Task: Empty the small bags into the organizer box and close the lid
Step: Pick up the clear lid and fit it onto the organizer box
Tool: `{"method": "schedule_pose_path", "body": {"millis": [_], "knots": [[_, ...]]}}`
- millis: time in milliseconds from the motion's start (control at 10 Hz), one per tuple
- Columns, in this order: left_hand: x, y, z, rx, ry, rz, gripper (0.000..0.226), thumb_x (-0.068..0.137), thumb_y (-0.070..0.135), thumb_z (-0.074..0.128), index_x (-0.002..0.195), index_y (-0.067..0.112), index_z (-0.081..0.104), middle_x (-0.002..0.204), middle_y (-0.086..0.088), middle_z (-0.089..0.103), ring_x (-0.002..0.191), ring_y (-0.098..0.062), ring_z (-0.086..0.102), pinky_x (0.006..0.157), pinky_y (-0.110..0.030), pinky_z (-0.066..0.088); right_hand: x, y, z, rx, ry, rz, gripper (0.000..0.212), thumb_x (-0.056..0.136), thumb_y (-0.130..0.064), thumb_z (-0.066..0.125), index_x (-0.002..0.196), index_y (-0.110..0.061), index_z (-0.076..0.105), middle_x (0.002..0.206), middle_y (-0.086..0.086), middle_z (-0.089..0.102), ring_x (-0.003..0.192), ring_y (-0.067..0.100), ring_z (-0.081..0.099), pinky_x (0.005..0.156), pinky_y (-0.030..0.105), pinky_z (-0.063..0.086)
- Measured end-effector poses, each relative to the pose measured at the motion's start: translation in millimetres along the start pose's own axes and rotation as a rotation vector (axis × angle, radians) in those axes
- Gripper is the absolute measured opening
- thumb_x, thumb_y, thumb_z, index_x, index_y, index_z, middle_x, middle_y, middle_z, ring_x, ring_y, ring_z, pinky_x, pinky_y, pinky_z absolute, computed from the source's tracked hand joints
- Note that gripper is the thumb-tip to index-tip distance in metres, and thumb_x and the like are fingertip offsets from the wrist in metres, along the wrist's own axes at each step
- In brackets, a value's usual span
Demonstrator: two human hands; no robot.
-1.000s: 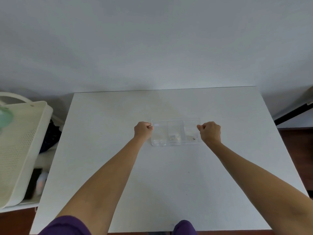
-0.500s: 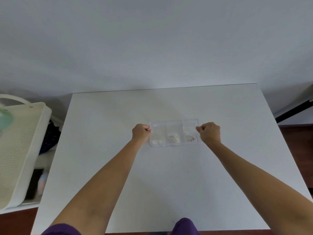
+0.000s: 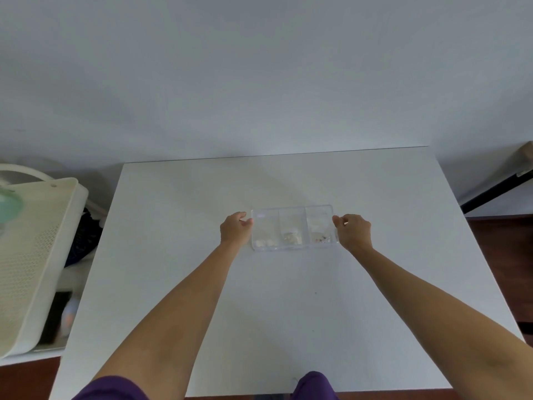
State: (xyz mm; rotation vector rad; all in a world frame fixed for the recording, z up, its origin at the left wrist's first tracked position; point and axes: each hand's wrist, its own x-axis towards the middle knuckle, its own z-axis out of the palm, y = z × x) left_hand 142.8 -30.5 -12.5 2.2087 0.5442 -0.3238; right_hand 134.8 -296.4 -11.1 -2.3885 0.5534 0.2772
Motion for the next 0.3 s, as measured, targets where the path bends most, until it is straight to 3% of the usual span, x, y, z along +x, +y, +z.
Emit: {"method": "schedule_pose_path", "body": {"millis": [100, 200, 300], "knots": [[-11.5, -9.7, 2.0, -0.026, 0.128, 0.049, 0.037, 0.097, 0.022, 0.046, 0.127, 0.002, 0.054, 0.123, -0.020, 0.062, 0.115, -0.032, 0.059, 0.098, -0.036, 0.043, -16.5, 14.8, 6.1, 0.106, 0.065, -0.018, 0.036, 0.100, -0.027, 0.045, 0.095, 0.003, 0.064, 0.084, 0.013, 0.066, 0.083, 0.032, 0.059, 0.069, 0.029, 0.038], [-31.3, -24.1, 7.8, -0.134, 0.309, 0.100, 0.031, 0.098, 0.019, 0.045, 0.123, 0.001, 0.047, 0.123, -0.019, 0.056, 0.113, -0.031, 0.057, 0.093, -0.036, 0.046, -33.7, 34.5, 14.0, 0.143, 0.100, -0.018, 0.033, 0.100, -0.022, 0.042, 0.082, 0.002, 0.057, 0.070, 0.010, 0.057, 0.071, 0.029, 0.053, 0.056, 0.032, 0.035], [-60.7, -45.1, 27.6, -0.038, 0.404, 0.163, 0.027, 0.096, 0.015, 0.049, 0.117, -0.001, 0.047, 0.119, -0.021, 0.053, 0.112, -0.035, 0.052, 0.090, -0.046, 0.051, -58.9, 48.2, 31.7, 0.135, 0.078, -0.036, 0.032, 0.099, -0.017, 0.042, 0.076, 0.001, 0.053, 0.073, 0.017, 0.057, 0.070, 0.031, 0.053, 0.060, 0.033, 0.036]]}}
